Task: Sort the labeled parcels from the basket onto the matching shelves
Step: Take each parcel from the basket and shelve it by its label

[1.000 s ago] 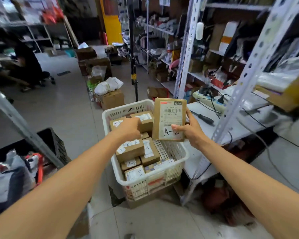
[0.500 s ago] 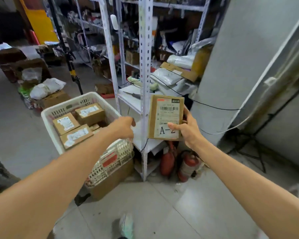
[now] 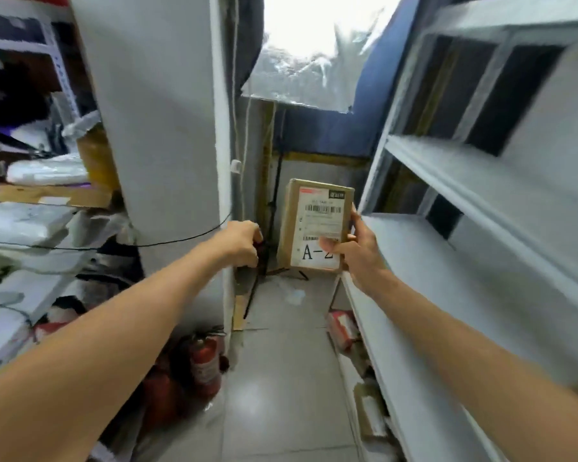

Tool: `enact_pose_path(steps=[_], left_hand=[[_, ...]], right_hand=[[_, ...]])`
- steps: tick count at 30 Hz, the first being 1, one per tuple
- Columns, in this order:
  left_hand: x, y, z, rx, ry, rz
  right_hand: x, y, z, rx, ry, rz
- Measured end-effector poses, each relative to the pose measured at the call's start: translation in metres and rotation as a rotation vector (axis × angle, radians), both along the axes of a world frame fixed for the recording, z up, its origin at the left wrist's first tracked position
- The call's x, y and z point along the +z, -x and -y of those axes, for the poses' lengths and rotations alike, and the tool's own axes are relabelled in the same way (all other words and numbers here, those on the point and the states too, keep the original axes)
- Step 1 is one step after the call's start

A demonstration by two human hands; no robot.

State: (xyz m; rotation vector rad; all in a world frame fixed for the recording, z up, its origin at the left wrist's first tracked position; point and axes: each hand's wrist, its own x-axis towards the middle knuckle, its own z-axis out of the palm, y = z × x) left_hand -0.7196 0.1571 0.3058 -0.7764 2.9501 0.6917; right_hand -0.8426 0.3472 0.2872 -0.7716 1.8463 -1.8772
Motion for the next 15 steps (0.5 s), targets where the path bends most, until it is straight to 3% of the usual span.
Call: enact_pose_path(steps=[8, 15], left_hand=[[0.037, 0.128, -0.079, -0.451, 0.052, -0.088], [0.032, 0.175, -0.169, -0.780, 0.079, -0.115]], right_hand=[[0.030, 0.024, -0.112, -0.475, 0.047, -0.020], [0.034, 0.000, -0.178, -0.809, 0.077, -0.057]])
